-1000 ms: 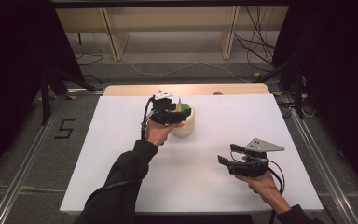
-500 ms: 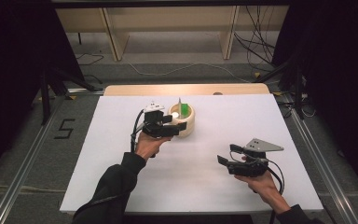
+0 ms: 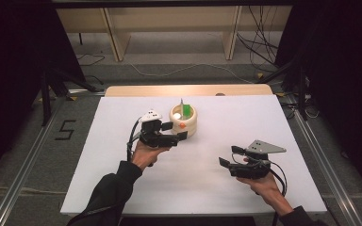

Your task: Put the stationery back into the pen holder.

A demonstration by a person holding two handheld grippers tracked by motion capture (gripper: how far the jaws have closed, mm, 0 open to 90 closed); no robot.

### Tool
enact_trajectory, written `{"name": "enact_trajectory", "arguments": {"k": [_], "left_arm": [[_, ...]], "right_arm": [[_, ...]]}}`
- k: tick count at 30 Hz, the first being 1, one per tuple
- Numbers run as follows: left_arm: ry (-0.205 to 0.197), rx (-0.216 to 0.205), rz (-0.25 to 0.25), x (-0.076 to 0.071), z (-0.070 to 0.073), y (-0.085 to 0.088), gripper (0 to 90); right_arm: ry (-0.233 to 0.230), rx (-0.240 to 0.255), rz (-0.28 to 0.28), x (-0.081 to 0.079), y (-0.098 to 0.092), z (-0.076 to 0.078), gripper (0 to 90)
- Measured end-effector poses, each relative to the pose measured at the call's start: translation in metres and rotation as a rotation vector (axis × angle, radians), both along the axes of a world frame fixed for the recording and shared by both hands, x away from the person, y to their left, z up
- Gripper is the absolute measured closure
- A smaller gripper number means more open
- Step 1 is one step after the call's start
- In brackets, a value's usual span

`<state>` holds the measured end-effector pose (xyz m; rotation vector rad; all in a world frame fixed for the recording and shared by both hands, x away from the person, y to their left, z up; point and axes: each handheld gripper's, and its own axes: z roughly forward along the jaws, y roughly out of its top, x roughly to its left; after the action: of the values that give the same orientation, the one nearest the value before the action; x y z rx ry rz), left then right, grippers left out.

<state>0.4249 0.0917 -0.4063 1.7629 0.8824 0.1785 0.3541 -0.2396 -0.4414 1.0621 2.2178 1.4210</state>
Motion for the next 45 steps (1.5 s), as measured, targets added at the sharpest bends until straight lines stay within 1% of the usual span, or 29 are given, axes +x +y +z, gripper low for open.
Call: {"name": "enact_trajectory", "arguments": {"k": [2,3,7,8,11,12,14,17,20,23,24,28,29,32,35,39,43,45], "left_arm": [[-0.02,0.003,-0.014,-0.004,0.0,-0.001,19.9],[-0.027,-0.006,-0.02,-0.006,-0.001,-0.002,19.7],[-0.029,-0.012,-0.041,-0.01,-0.005,0.0,19.0],[-0.026,-0.017,-0.043,-0.011,-0.006,0.0,18.9],[-0.036,-0.023,-0.041,-0.014,-0.006,0.001,18.7],[-0.037,-0.017,-0.046,-0.015,-0.005,0.003,18.6],[-0.04,-0.02,-0.045,-0.018,-0.006,0.004,18.7],[-0.044,-0.008,-0.045,-0.02,-0.006,0.008,18.7],[-0.053,-0.011,-0.037,-0.023,-0.007,0.011,18.7],[-0.058,-0.004,-0.047,-0.026,-0.008,0.013,18.7],[-0.054,-0.002,-0.05,-0.028,-0.008,0.013,18.7],[-0.061,0.016,-0.058,-0.033,-0.011,0.014,18.5],[-0.057,0.018,-0.063,-0.034,-0.011,0.015,18.5],[-0.049,0.007,-0.073,-0.038,-0.014,0.019,18.5],[-0.045,0.007,-0.067,-0.041,-0.016,0.024,18.5],[-0.033,0.002,-0.061,-0.045,-0.019,0.029,18.7],[-0.037,0.006,-0.068,-0.05,-0.021,0.031,18.6],[-0.046,0.017,-0.073,-0.052,-0.022,0.032,18.4]], "right_arm": [[-0.002,0.0,0.0,0.0,0.0,0.0,29.2],[0.0,0.003,-0.001,0.0,0.0,0.0,29.3],[-0.004,0.003,-0.001,0.0,-0.001,0.001,29.2],[-0.004,0.005,-0.002,-0.001,-0.001,0.001,29.2],[-0.004,0.004,-0.002,-0.001,-0.001,0.0,29.2],[-0.003,0.003,-0.002,-0.001,-0.002,0.0,29.2],[0.001,0.003,-0.005,-0.001,-0.002,0.0,29.2],[0.003,0.007,-0.006,-0.001,-0.002,0.0,29.2],[0.002,0.007,-0.003,-0.001,-0.002,0.0,29.2],[0.004,0.008,-0.004,-0.001,-0.002,0.0,29.2],[0.005,0.008,-0.004,-0.001,-0.002,0.0,29.1],[0.008,0.009,-0.003,-0.001,-0.002,-0.001,29.1],[0.009,0.009,-0.004,-0.001,-0.002,-0.001,29.1],[0.012,0.014,-0.004,-0.002,-0.002,-0.001,29.1],[0.007,0.015,-0.001,-0.002,-0.002,-0.001,29.1],[0.017,0.017,-0.003,-0.002,-0.002,-0.002,29.1],[0.015,0.015,0.003,-0.004,-0.001,-0.002,29.1],[0.015,0.013,0.005,-0.004,-0.001,-0.002,29.1]]}}
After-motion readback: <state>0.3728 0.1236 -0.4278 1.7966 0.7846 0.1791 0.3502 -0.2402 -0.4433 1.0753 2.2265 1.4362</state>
